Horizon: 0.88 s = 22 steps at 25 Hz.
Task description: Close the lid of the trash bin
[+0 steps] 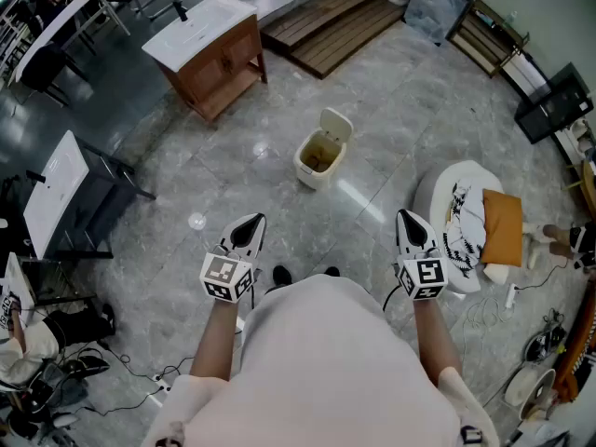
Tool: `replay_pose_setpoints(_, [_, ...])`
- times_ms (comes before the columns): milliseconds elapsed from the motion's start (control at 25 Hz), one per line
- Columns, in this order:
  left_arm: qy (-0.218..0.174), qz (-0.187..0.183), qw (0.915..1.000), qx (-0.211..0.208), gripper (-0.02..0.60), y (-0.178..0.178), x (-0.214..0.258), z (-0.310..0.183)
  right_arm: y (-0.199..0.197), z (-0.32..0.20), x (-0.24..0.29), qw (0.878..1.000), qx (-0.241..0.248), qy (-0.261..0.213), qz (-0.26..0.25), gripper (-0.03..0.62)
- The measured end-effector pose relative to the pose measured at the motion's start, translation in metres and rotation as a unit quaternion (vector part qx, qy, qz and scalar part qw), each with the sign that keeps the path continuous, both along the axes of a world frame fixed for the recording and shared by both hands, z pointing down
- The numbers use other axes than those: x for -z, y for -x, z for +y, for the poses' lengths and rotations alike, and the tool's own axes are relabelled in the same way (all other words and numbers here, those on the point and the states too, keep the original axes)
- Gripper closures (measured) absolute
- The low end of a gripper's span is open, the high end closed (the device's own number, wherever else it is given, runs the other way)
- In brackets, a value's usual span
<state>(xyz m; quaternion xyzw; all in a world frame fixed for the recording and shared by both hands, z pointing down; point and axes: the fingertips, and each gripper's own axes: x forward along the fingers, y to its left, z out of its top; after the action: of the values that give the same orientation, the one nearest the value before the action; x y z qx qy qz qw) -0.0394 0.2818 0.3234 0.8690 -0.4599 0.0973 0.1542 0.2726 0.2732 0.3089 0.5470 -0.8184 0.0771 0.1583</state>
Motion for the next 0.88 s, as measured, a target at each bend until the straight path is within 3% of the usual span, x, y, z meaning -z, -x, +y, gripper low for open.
replay_pose_setpoints(880, [0.005, 0.004, 0.9998, -0.017, 0.563, 0.020, -0.004, 0.003, 0.020, 0.004, 0.000, 1.000, -0.015, 0.005, 0.007, 0.562])
